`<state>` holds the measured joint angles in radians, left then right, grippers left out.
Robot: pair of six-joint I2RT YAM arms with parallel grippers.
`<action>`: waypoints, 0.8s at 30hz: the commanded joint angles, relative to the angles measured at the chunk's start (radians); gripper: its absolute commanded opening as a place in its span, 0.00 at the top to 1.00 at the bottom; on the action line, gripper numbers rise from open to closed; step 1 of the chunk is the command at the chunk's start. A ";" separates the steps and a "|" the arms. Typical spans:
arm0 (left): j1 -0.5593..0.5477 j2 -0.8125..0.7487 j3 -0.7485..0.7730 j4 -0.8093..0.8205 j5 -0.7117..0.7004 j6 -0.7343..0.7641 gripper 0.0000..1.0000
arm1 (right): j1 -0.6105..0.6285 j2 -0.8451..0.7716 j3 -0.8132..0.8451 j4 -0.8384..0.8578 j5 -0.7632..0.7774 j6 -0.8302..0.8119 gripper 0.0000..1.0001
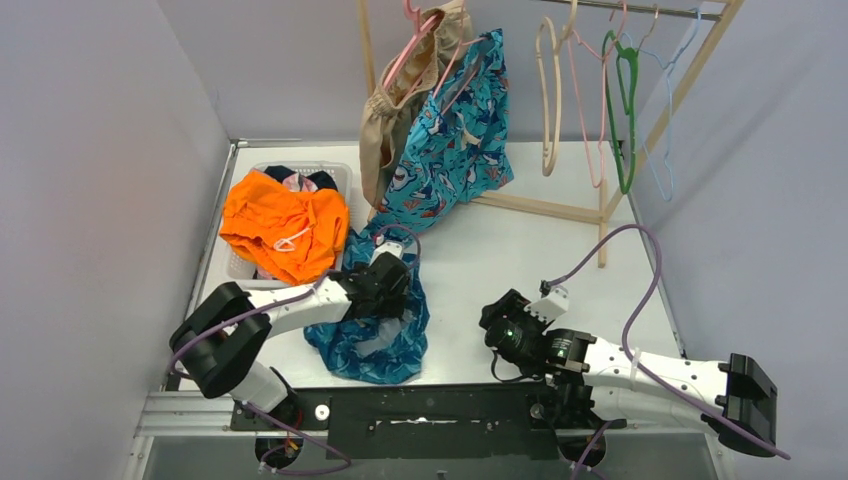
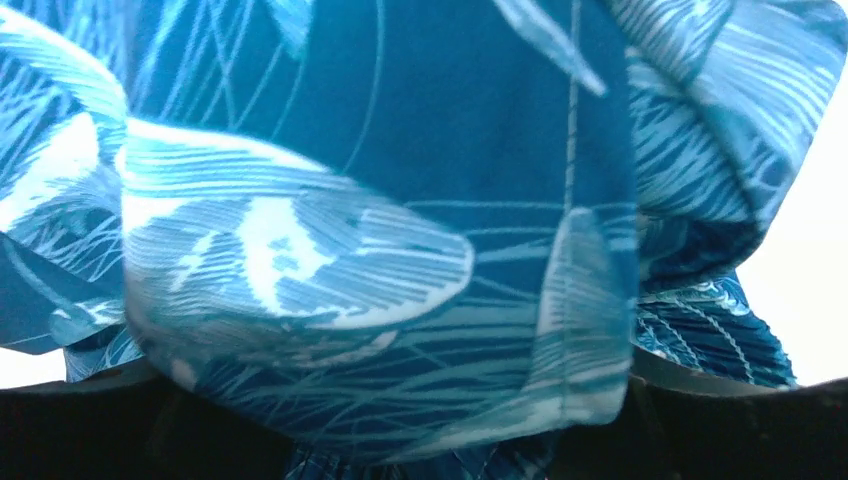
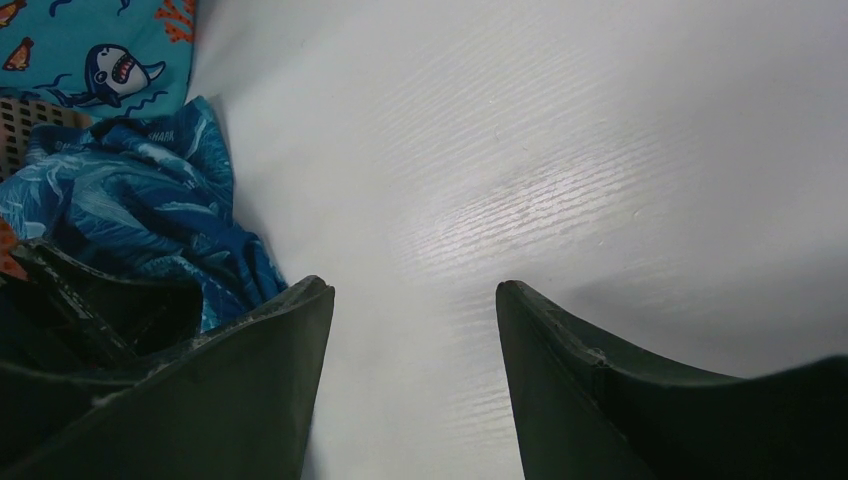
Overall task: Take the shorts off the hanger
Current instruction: Pick up the shorts at the center of the board.
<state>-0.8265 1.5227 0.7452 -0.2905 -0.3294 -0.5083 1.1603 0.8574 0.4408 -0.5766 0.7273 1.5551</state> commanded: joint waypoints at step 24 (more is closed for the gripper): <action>-0.142 -0.309 0.217 -0.092 0.085 0.038 1.00 | 0.009 -0.134 -0.012 -0.087 0.089 0.062 0.38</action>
<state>-0.9749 1.3018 0.8608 -0.3431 -0.2489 -0.5167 1.1603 0.7475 0.4408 -0.6506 0.7345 1.5906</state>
